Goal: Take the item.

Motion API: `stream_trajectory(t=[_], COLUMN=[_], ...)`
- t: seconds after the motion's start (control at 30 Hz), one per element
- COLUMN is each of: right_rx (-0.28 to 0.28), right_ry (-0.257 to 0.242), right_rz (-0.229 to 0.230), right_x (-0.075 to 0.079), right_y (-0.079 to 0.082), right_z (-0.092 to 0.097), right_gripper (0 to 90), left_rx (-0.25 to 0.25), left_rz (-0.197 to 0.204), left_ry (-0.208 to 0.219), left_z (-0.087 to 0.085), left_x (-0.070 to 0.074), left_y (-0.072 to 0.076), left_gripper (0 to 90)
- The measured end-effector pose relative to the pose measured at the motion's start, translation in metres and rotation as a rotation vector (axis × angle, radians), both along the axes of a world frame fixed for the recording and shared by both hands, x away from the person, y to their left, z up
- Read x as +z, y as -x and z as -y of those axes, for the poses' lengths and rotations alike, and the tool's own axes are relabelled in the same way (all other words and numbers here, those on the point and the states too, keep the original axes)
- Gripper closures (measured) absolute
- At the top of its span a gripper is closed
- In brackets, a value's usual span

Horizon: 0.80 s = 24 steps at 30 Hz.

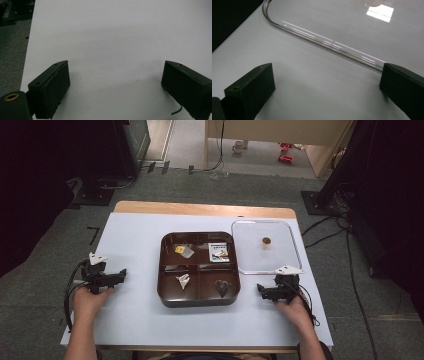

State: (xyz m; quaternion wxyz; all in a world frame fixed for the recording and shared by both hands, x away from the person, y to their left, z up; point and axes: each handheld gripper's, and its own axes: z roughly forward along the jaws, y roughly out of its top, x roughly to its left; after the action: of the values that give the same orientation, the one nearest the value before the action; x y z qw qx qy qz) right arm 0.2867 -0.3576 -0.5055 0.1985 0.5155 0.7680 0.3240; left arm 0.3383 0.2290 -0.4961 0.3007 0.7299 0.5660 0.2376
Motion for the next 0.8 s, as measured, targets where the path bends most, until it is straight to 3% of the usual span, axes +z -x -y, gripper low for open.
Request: stream_trajectory(t=[0.3, 0.8], right_rx=[0.0, 0.001], right_ry=[0.001, 0.002], right_rz=[-0.001, 0.0], right_x=[0.0001, 0.0001], right_y=[0.0001, 0.0001], right_z=[-0.0001, 0.0], right_gripper=[0.0, 0.0], left_rx=[-0.002, -0.003], left_rz=[-0.003, -0.077], left_ry=[-0.002, -0.016], left_z=[0.0002, 0.0029], left_x=[0.0006, 0.0096], left_y=[-0.0005, -0.0041], left_gripper=[7.9, 15.7])
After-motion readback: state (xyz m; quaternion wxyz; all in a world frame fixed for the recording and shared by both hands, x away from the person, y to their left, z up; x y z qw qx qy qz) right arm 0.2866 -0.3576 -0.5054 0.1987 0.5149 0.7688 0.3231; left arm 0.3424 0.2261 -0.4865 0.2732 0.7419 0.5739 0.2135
